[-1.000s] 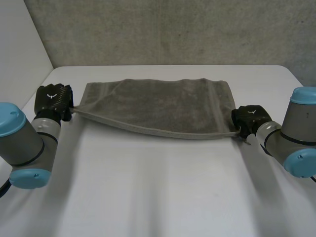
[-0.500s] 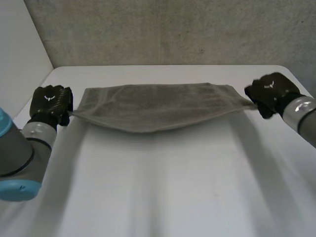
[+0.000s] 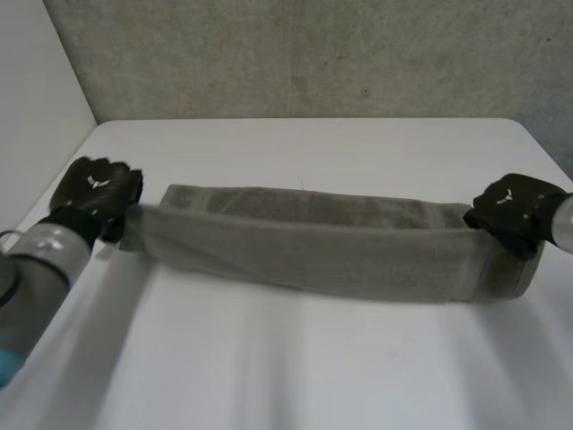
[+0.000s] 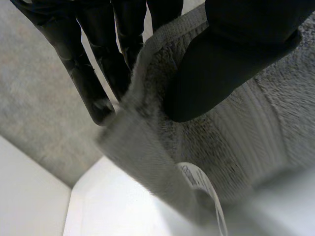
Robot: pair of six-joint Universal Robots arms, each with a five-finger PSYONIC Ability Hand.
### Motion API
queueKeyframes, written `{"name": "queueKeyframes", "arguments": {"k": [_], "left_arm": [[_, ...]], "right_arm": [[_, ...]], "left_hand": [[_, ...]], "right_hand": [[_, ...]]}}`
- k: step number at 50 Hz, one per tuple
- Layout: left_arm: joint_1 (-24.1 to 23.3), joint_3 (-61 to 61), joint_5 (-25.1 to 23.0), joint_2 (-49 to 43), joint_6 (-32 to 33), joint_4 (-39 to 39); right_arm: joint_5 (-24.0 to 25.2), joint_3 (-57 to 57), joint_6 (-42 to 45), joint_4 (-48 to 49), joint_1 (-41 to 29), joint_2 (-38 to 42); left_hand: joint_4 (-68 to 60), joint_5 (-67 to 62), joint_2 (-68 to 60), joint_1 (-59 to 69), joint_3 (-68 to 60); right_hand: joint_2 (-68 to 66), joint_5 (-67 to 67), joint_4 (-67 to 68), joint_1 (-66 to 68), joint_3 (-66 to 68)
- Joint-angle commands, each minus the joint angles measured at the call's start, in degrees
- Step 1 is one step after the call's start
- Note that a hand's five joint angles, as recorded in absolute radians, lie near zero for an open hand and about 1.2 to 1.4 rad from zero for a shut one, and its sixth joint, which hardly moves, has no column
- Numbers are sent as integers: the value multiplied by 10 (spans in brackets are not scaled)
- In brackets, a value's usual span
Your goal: Fold the towel.
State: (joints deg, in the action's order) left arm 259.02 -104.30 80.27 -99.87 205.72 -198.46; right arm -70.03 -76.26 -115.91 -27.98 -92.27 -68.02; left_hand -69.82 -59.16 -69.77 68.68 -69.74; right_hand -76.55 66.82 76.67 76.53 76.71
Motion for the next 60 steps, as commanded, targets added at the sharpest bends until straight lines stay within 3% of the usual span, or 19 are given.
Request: {"name": "queueKeyframes", "arguments": {"k": [1,10,15,16,17,18,19,20,29,37,46,50,55,60], "left_arm": [[-45,147,42,-158,-30,-42],[-72,363,131,-343,-28,-40],[-75,424,130,-399,-26,-44],[-75,424,130,-399,-26,-44],[-76,436,131,-413,-27,-44],[-79,444,135,-422,-25,-44],[-79,444,135,-422,-25,-44],[-83,444,133,-427,-24,-44],[-91,401,132,-413,-26,-45],[-88,303,133,-311,-32,-42],[-88,189,132,-205,-48,-45],[-85,141,130,-176,-94,-46],[-82,117,130,-168,-166,-49],[-77,106,131,-163,-223,-51]], "right_arm": [[-70,107,-61,97,-52,131],[-115,124,-92,265,-76,185],[-126,125,-109,355,-84,206],[-129,125,-110,374,-85,213],[-135,126,-110,385,-87,221],[-135,126,-110,385,-87,221],[-145,127,-110,393,-89,228],[-155,127,-111,395,-91,231],[-172,110,-115,393,-104,224],[-165,26,-208,384,-100,119],[-104,-42,-301,239,-75,59],[-79,-63,-324,212,-46,59],[-30,-100,-338,248,1,74],[-29,-108,-337,290,31,109]], "left_hand": [[-102,-108,-102,113,-103],[-102,-108,-102,113,-103],[-102,-108,-102,113,-103],[-102,-108,-102,113,-103],[221,214,221,-210,220],[497,491,497,-486,497],[500,494,500,-489,499],[598,592,598,-587,597],[598,592,598,-587,597],[596,589,596,-585,595],[594,588,594,-583,594],[594,588,594,-583,594],[591,584,591,-580,590],[588,581,587,-576,587]], "right_hand": [[-35,32,33,35,33],[-35,32,33,35,33],[-35,32,33,35,33],[295,-297,-296,-294,-296],[613,-615,-614,-612,-614],[616,-619,-617,-616,-617],[665,-668,-667,-665,-667],[665,-668,-667,-665,-667],[665,-668,-667,-665,-667],[665,-668,-667,-665,-667],[608,-610,-609,-608,-609],[562,-565,-563,-562,-564],[515,-518,-516,-515,-517],[478,-481,-479,-478,-480]]}}
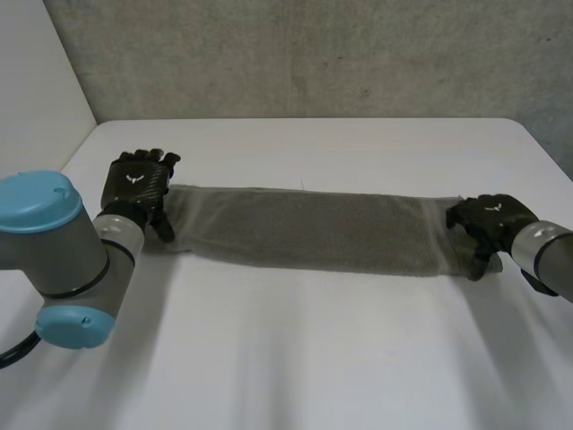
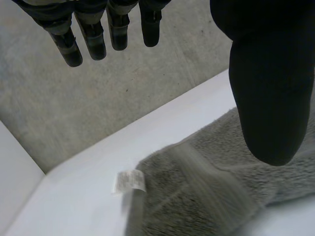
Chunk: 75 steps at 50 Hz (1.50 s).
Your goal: Fold the towel.
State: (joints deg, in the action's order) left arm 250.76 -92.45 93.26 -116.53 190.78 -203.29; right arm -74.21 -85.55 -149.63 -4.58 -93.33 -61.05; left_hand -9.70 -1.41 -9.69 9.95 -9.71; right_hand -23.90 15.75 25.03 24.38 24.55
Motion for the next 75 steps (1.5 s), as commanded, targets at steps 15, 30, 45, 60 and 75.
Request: {"name": "queueKeyframes", "arguments": {"k": [15,30,45,60,75], "left_arm": [[13,-25,0,18,-96,-3],[13,-29,0,17,-96,-4],[15,-37,1,28,-96,-17],[14,-38,2,30,-95,-17],[10,-42,2,30,-94,-19]], "right_arm": [[16,-9,0,66,54,58],[12,-8,-23,114,76,57],[11,90,71,46,172,14],[13,217,89,96,-174,20],[48,266,123,207,-405,240]], "left_hand": [[-14,3,-14,11,-13],[-14,3,-14,11,-13],[-14,3,-14,11,-13],[-14,3,-14,11,-13],[-14,3,-14,11,-13]], "right_hand": [[-126,107,115,121,119],[-561,542,550,556,554],[-561,542,550,556,554],[-561,542,550,556,554],[-561,542,550,556,554]]}}
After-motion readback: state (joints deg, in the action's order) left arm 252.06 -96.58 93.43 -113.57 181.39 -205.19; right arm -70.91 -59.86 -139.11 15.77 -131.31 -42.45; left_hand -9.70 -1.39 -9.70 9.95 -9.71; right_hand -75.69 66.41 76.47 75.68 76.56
